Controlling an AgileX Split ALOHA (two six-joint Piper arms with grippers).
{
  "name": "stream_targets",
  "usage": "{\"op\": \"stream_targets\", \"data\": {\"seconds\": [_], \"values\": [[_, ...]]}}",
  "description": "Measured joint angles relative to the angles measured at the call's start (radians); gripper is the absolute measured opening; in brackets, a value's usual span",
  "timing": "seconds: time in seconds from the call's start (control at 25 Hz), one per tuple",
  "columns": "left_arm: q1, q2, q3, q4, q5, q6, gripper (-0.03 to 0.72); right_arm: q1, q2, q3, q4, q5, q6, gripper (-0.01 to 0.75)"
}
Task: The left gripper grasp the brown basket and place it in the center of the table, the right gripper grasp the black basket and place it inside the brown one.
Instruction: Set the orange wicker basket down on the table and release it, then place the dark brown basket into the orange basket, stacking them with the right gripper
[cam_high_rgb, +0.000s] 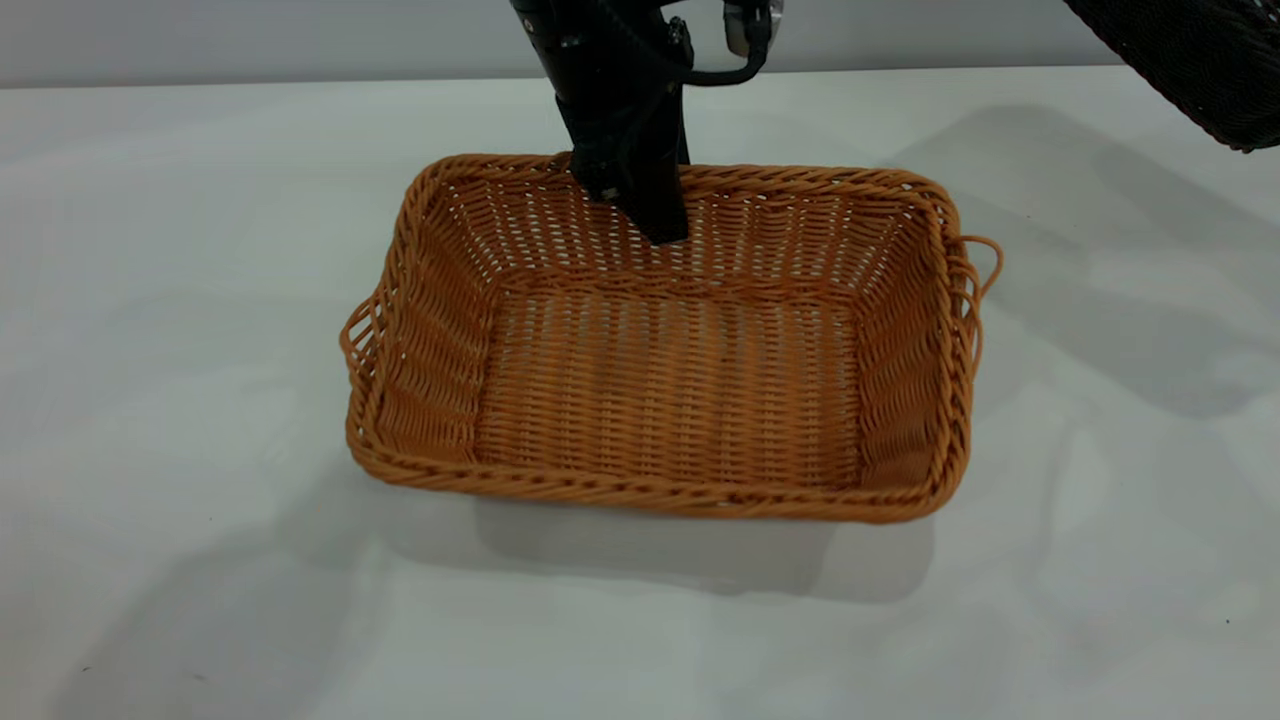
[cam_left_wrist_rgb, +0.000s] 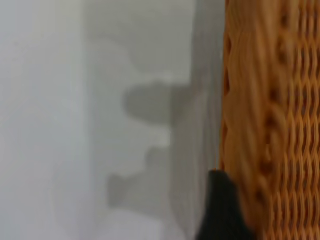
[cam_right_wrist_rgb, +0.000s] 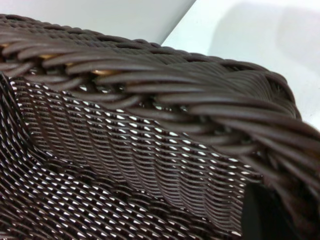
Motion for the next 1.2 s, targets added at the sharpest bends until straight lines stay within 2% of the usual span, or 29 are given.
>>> {"op": "stream_targets", "data": {"seconds": [0.12, 0.2, 0.4, 0.52, 0.68, 0.88, 1.0, 1.2], "values": [[0.001, -0.001, 0.000, 0.012, -0.060, -0.105, 0.526, 0.000, 0.000, 0.000, -0.016, 0.032, 0.003, 0.080], [0.013, -0.010, 0.000, 0.018, -0.103, -0.210, 0.557, 0.006, 0.000, 0.000, -0.022, 0.058, 0.008, 0.080], [0.099, -0.064, 0.000, 0.057, -0.110, -0.496, 0.572, 0.079, 0.000, -0.001, -0.040, 0.073, 0.017, 0.080], [0.177, -0.107, 0.000, 0.067, -0.048, -0.590, 0.572, 0.162, 0.000, -0.001, -0.088, 0.072, 0.056, 0.080], [0.284, -0.141, 0.000, 0.068, 0.028, -0.617, 0.572, 0.295, 0.000, -0.002, -0.197, 0.043, 0.145, 0.080], [0.394, -0.152, 0.000, 0.068, 0.030, -0.632, 0.572, 0.461, 0.000, -0.027, -0.356, 0.009, 0.275, 0.080], [0.427, -0.152, 0.000, 0.068, 0.028, -0.634, 0.572, 0.555, 0.000, -0.086, -0.449, 0.011, 0.373, 0.080], [0.440, -0.152, 0.000, 0.067, 0.028, -0.634, 0.572, 0.688, 0.024, -0.150, -0.552, 0.007, 0.506, 0.080]]}}
